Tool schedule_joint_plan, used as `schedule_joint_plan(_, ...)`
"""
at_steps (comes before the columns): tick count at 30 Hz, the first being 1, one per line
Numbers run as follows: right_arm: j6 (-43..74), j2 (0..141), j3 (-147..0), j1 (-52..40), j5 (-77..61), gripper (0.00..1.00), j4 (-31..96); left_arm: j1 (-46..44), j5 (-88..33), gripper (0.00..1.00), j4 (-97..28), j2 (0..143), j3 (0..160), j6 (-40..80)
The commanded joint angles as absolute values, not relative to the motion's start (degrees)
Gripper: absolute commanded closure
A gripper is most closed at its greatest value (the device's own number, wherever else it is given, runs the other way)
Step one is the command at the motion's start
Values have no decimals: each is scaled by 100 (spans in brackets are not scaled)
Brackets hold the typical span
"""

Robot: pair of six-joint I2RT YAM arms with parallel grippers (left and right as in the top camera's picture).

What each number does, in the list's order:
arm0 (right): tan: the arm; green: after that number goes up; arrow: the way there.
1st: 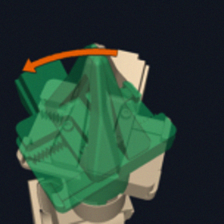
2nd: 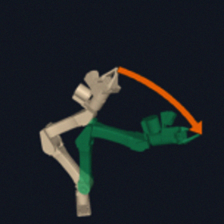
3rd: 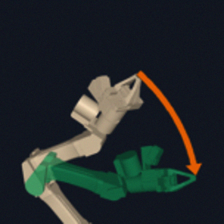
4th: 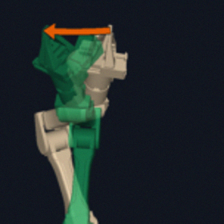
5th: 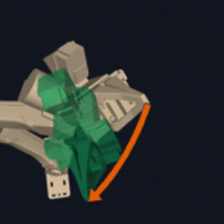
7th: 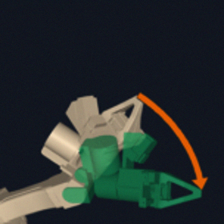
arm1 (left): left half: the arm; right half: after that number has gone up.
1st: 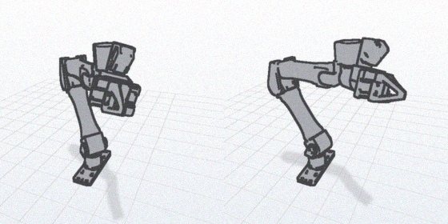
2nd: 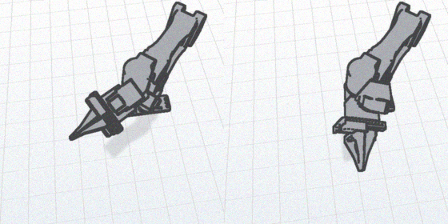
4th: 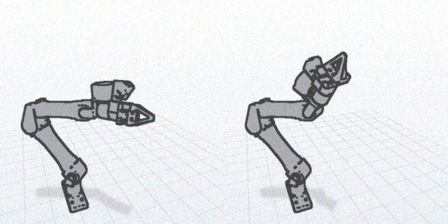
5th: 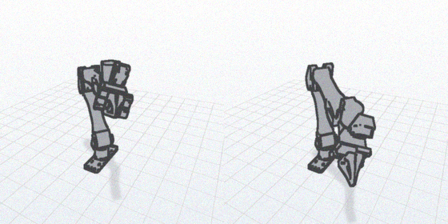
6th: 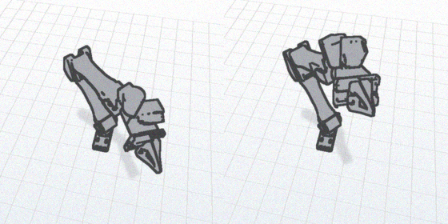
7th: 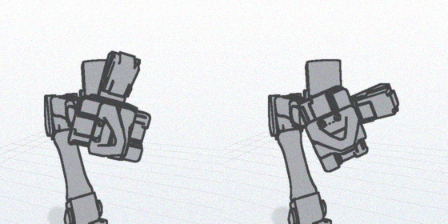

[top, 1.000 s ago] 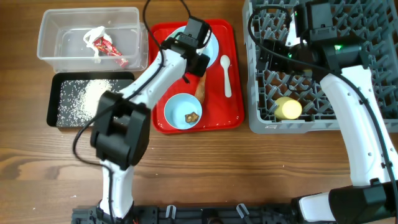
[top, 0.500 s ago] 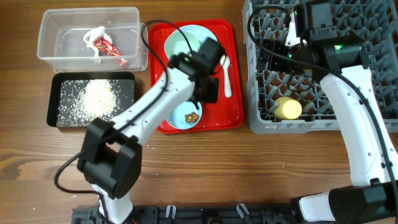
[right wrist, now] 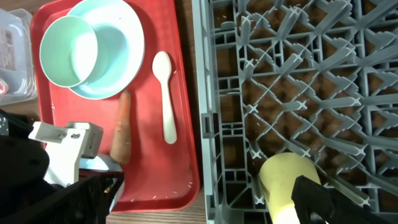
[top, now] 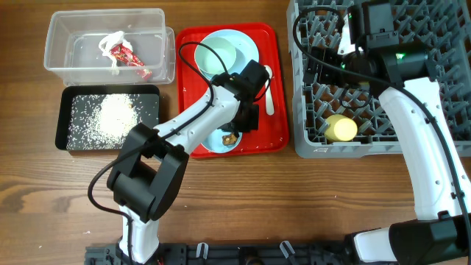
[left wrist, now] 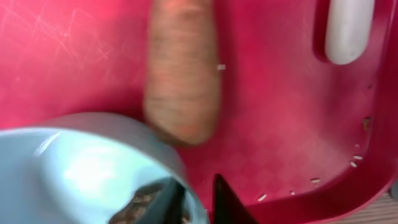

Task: Sort waste into correct bins and load items into the dishwasher rack
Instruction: 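Tip the green bowl over the black tray to pour out the rice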

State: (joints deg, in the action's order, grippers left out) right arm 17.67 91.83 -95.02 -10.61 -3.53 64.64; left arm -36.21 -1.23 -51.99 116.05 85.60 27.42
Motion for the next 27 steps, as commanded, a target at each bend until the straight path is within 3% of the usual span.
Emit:
schedule_joint_plan(1,1667,9249,-9550,-1063,-303,0,6471,-3612,-148,96,-5179,11622,8530,2749)
schedule_joint_plan(14,1653,9249,-9550,-1063,-301,0,6495,-3336,-220,96,-6134,10698,9078,2438)
schedule_joint_plan(20,1656,9249,-9550,-1063,-301,0,6497,-2340,-991,96,-6292,9633,9120,1920)
schedule_joint_plan(27,1653,9249,-9550,-1063,-301,0,6493,-421,-2471,96,-6768,9358,9094,803)
